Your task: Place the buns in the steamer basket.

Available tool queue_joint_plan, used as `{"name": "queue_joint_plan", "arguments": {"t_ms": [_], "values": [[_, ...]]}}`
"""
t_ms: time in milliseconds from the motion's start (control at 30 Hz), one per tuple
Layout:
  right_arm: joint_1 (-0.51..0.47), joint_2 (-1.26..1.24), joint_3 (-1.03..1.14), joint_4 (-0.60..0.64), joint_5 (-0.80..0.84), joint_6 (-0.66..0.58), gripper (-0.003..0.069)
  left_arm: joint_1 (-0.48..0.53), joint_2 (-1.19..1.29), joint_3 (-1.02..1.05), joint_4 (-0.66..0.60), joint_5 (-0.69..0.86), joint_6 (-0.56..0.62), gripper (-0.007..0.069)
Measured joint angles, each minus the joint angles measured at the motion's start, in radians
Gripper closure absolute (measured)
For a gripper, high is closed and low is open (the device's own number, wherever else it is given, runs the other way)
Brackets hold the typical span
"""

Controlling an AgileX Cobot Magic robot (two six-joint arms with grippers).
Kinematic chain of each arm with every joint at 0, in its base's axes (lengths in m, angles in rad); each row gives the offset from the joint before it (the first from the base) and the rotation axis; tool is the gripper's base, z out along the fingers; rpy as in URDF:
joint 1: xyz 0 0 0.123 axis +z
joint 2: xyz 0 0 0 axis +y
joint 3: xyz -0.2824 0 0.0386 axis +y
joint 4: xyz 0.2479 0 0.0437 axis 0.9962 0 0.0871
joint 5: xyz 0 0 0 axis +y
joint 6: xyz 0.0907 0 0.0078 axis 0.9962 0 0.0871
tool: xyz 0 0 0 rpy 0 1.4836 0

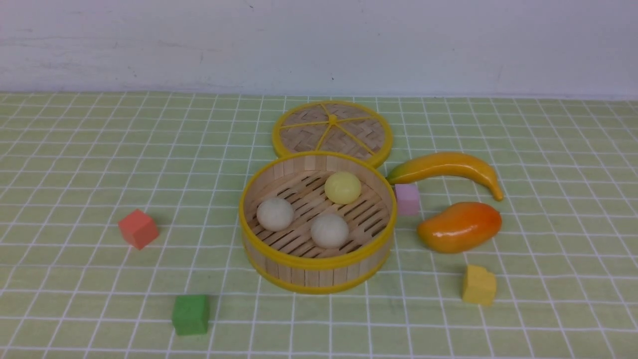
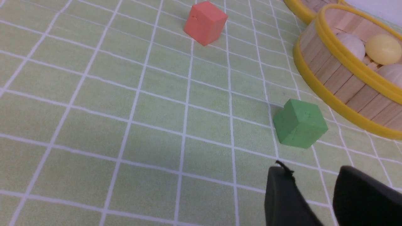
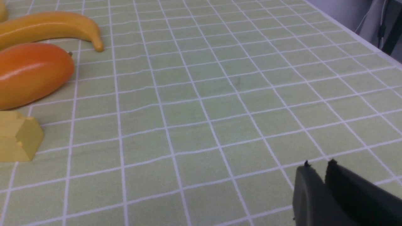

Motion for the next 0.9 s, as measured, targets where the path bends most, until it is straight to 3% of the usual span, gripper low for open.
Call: {"name": "queue_joint_plan", "arguments": {"t_ms": [900], "values": [[0.000,0.000,0.001,0.000,0.000,0.000,0.0539,0.000,0.000,0.000,0.000,0.000,0.000,0.0386]]}}
